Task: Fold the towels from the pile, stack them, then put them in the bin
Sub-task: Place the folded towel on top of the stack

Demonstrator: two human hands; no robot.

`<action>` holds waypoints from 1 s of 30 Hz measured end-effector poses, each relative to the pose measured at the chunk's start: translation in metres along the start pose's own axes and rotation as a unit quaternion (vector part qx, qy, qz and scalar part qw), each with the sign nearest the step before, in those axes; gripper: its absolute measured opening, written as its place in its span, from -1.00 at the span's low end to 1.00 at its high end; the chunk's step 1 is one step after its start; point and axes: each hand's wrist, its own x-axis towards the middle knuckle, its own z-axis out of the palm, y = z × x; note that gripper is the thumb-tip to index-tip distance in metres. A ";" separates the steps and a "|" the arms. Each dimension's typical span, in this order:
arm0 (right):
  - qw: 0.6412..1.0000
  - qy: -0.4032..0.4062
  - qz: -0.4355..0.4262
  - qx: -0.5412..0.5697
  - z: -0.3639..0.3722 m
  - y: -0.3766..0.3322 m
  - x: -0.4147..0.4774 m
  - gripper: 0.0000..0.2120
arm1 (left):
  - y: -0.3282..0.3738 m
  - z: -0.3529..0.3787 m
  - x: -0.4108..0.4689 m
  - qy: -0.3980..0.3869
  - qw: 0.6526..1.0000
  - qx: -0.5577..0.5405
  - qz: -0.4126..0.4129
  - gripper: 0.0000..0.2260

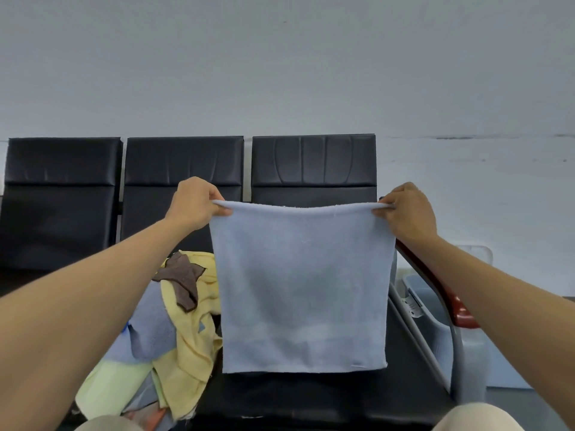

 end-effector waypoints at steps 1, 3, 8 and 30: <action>1.000 0.009 -0.005 -0.013 0.000 -0.001 0.000 -0.89 | 0.001 0.001 0.001 0.009 1.000 0.005 0.006 -0.85; 0.999 0.034 0.008 0.001 0.000 -0.005 -0.001 -0.84 | 0.002 0.003 0.001 0.028 0.999 0.012 0.014 -0.81; 0.995 0.059 0.045 0.060 0.004 -0.007 0.000 -0.92 | -0.001 0.002 0.002 0.054 0.998 0.012 0.023 -0.77; 0.993 -0.094 0.030 -0.072 0.001 0.004 0.015 -0.57 | -0.008 0.002 0.013 -0.077 0.994 0.072 0.022 -0.78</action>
